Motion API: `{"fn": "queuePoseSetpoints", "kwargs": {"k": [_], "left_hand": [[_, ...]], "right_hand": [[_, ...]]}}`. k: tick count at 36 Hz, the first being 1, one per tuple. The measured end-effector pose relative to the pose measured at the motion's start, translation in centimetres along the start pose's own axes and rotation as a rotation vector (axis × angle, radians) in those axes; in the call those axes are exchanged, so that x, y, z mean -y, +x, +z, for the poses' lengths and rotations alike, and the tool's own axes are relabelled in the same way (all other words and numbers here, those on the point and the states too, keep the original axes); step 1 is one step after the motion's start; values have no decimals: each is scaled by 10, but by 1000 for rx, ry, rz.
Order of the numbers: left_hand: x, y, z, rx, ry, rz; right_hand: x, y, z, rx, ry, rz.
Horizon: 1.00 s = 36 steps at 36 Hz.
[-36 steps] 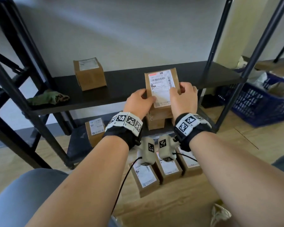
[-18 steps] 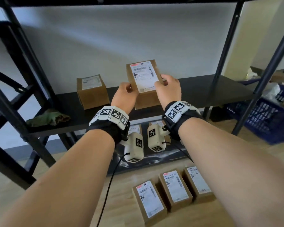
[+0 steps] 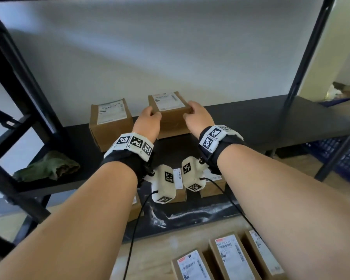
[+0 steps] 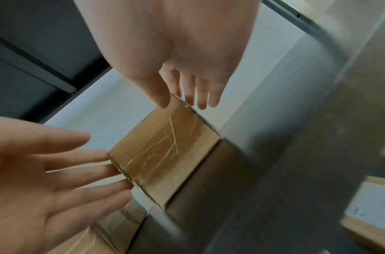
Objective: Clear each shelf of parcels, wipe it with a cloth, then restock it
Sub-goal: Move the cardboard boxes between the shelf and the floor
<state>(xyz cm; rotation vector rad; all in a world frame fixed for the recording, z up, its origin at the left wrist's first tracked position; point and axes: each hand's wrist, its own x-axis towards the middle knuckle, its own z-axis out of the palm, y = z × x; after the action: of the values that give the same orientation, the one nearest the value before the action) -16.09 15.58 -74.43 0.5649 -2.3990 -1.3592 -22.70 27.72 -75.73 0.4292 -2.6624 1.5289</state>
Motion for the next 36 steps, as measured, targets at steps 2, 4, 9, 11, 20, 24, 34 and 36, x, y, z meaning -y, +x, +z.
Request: {"fn": "queuePoseSetpoints", "kwargs": {"k": [2, 4, 9, 11, 20, 24, 34, 36], "left_hand": [[3, -6, 1, -16, 45, -2], [7, -16, 3, -42, 53, 8], [15, -55, 6, -113, 1, 53], [18, -71, 6, -137, -15, 75], [46, -142, 31, 64, 43, 40], [81, -167, 52, 146, 148, -49], [187, -203, 109, 331, 257, -374], [207, -206, 119, 354, 279, -449]], "right_hand": [[-5, -4, -1, -41, 22, 33], [-10, -11, -2, -90, 54, 54], [-15, -44, -9, -166, 9, 6], [-17, -62, -13, -183, -26, -25], [-58, -144, -18, -200, -123, -4], [-95, -171, -9, -44, -163, 92], [-196, -226, 33, 348, -296, 435], [-209, -233, 42, 399, -305, 486]]}}
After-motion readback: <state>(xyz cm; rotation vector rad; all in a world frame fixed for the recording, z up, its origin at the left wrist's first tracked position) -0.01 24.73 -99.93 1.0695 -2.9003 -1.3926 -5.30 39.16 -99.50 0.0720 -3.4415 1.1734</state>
